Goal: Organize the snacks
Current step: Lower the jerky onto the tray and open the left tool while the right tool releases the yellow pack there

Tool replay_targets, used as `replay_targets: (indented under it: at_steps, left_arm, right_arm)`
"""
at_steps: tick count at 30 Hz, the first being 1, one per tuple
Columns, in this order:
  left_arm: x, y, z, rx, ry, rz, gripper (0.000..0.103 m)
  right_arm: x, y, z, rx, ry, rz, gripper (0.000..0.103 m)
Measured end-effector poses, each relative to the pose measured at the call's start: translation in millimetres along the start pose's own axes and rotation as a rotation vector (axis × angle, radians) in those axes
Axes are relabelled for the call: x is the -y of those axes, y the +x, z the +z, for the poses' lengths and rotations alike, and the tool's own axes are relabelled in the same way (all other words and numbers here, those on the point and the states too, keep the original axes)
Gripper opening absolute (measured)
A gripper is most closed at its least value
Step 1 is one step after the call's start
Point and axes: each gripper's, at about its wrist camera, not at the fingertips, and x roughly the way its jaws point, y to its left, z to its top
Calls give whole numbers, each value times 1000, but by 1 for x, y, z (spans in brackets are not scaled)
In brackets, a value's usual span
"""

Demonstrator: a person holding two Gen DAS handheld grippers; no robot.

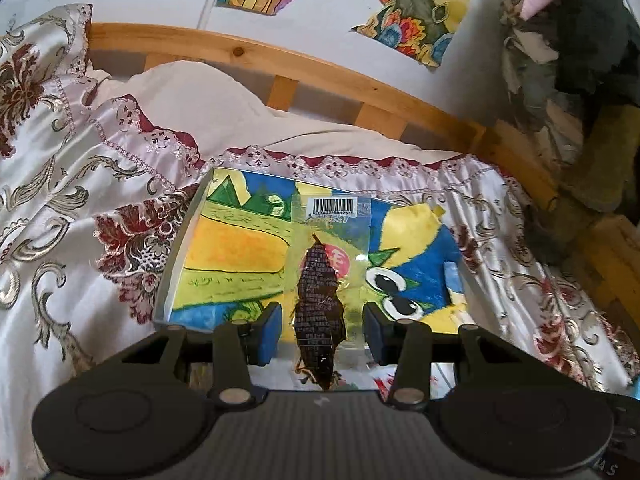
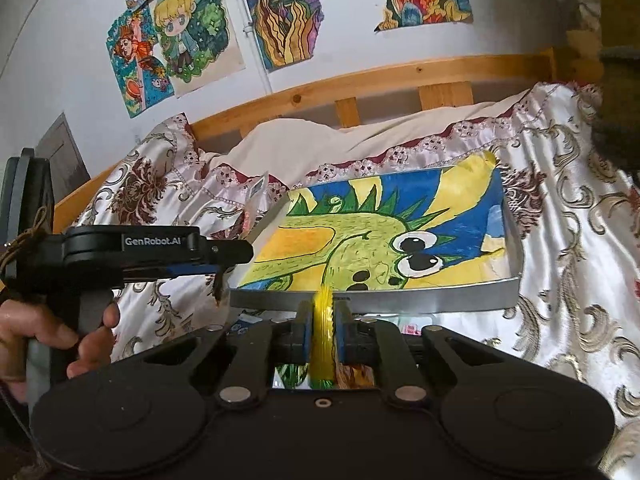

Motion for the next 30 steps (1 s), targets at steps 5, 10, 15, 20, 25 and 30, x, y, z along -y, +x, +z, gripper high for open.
replay_targets:
  at_steps: [5,10,15,20,25,30]
  left_arm:
    - [-8,19,8,4,-31,-8,48]
    - [-13,29,20,45,-55,-34,48]
    - [-20,41,25,37,-69,-10,48]
    - [-33,54,22,14,-97,3,48]
    - [-42,61,21,10,-109,5,48]
    - [-42,68,20,-7,-83,39,48]
  right_arm:
    - [-1,26,3,-24,-32,-9,9]
    - [0,35,12,-20,-17,29,8]
    - [8,38,33,35,57,101,0]
    - [21,62,48,54,98,92,0]
    - [39,86,56,81,166,63,0]
    - [65,100,58,116,264,-35,0]
